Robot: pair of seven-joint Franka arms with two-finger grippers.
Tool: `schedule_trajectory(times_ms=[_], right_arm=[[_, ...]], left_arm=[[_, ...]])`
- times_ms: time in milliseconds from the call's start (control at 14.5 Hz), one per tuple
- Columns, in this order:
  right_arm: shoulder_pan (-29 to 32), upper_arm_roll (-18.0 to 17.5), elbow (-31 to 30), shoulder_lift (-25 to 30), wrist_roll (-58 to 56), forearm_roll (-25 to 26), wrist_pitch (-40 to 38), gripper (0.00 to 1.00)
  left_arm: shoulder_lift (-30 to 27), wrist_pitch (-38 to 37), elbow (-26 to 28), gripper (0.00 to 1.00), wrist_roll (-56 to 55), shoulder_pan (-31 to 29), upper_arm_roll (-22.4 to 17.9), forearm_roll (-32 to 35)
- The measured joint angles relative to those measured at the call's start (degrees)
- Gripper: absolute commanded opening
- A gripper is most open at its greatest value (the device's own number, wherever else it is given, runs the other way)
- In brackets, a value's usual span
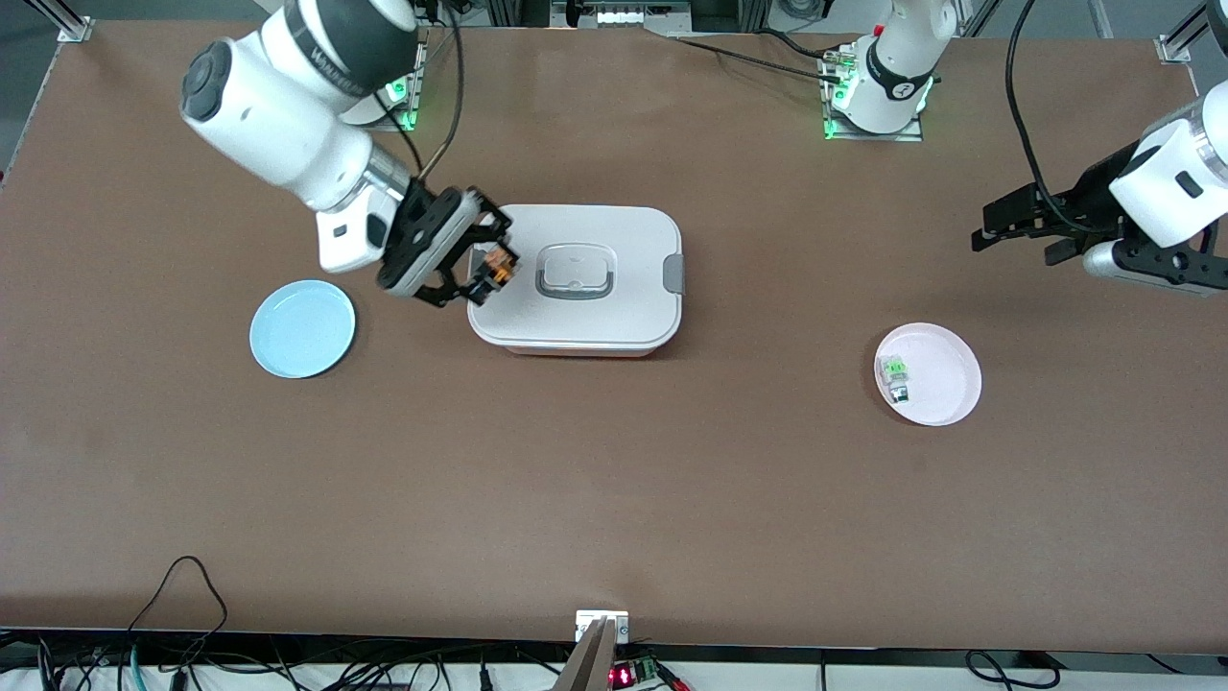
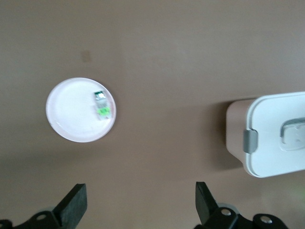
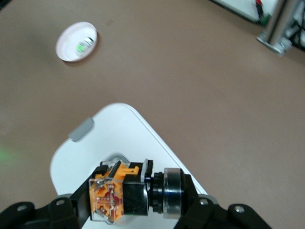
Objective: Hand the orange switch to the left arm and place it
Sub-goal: 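Lift the switch with the right gripper over the white box, then raise the switch with the right gripper while the left gripper approaches it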
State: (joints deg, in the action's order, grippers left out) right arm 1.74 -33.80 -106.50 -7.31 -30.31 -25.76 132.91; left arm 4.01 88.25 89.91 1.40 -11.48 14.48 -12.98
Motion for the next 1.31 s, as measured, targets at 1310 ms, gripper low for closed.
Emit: schedule_trajectory(times_ms=[1310], right_arm=[[-14.5, -17.9, 1.8, -15.9, 10.3, -0.9, 52.7, 0.00]], left_arm=[[8.2, -10.1, 20.9, 1.00, 2.7, -1.9, -0.9, -59.4]])
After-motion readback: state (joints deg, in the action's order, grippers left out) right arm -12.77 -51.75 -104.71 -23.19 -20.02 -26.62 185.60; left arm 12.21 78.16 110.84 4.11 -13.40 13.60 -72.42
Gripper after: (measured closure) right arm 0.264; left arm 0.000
